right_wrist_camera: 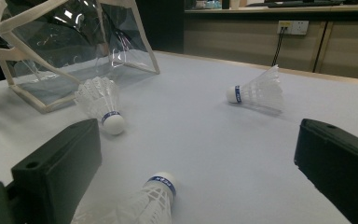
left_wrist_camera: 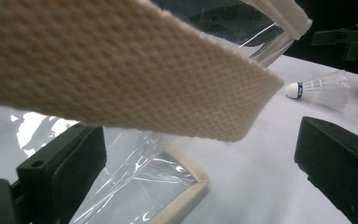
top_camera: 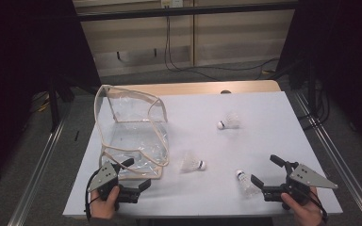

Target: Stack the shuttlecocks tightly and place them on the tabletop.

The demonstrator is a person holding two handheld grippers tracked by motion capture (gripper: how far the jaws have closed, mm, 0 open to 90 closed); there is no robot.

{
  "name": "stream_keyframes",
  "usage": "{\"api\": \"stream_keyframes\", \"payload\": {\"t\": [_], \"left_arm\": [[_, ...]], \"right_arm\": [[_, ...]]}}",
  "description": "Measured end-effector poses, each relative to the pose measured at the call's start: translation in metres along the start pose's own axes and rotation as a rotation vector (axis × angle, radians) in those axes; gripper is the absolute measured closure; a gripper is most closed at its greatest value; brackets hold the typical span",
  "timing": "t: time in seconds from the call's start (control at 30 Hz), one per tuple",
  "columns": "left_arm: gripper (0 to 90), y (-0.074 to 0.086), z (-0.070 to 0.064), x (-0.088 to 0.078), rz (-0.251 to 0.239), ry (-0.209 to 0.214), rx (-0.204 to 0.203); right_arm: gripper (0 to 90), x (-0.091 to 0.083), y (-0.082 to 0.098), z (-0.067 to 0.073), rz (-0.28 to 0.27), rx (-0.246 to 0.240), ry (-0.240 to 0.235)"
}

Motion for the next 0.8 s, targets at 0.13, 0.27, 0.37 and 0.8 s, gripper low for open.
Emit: {"api": "stream_keyframes", "payload": {"t": [0.13,0.27,0.37,0.8], "left_arm": [[1.1,0.0,-0.002,0.0,0.0,0.005,-0.004],[0.6,0.0,-0.004,0.001,0.003,0.023,-0.008],[0.5,-0.001,-0.006,0.001,0.004,0.03,-0.008],[0.0,-0.005,-0.017,0.003,-0.024,0.079,-0.015]], "right_arm": [[0.1,0.0,0.0,0.0,0.0,0.001,-0.003],[0.2,0.0,0.0,0.0,0.001,0.0,-0.003],[0.2,0.0,0.0,0.0,0.0,0.001,-0.002],[0.2,0.001,-0.001,0.001,0.003,-0.012,-0.005]]}}
Point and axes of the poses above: each handheld gripper's, and its own axes: x roughly forward along the jaws, y roughly out of its underside, z roughly to its left, the point moved 4 cm from there along x, roughly forward along the jaws, and after that the axes turned 13 degrees about x, right-handed, at the moved point
